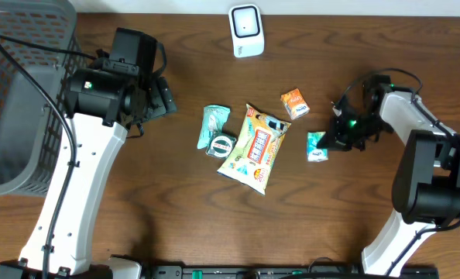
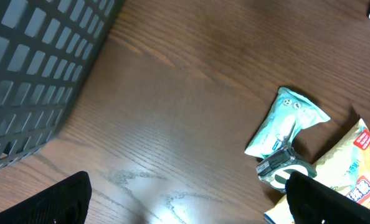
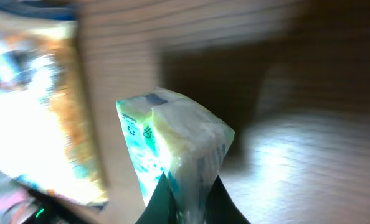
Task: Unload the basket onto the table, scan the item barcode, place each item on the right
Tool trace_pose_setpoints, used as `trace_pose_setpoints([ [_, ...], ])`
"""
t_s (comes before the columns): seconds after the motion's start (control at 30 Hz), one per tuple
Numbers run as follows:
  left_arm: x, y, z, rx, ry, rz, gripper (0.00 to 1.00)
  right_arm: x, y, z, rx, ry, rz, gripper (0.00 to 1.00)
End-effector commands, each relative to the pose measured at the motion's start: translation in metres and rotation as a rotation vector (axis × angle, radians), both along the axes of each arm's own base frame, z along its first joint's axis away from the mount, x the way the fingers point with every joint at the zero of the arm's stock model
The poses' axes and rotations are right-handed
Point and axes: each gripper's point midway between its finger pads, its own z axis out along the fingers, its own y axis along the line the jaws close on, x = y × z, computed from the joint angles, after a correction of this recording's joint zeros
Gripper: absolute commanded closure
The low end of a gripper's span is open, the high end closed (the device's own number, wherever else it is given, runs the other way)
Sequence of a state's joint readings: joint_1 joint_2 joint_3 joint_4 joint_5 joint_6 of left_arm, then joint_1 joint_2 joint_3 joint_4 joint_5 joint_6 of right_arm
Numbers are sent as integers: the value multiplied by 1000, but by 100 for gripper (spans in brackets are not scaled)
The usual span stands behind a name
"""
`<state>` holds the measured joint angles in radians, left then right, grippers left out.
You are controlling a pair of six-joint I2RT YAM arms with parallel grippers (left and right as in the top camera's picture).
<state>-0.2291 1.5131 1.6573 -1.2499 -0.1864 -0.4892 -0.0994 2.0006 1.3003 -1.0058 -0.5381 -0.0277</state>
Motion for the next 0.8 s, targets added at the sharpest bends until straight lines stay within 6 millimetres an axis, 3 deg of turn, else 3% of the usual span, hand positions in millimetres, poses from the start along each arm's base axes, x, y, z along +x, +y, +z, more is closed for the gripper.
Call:
trace_pose_setpoints([
  [0.0,1,3,2,15,-4,-1,2,16,38,42,300,-144,103,99],
  [0.13,1,3,2,15,-4,-1,2,15,67,93,622,-298,167,99],
  [0.23,1,3,2,15,-4,-1,2,12,73,108,710,-343,175,99],
  [0.67,1,3,2,15,-4,-1,2,-1,66,92,613,-285,226,99],
  [0.77,1,3,2,15,-4,-1,2,-4,59,79,534,-241,233,99],
])
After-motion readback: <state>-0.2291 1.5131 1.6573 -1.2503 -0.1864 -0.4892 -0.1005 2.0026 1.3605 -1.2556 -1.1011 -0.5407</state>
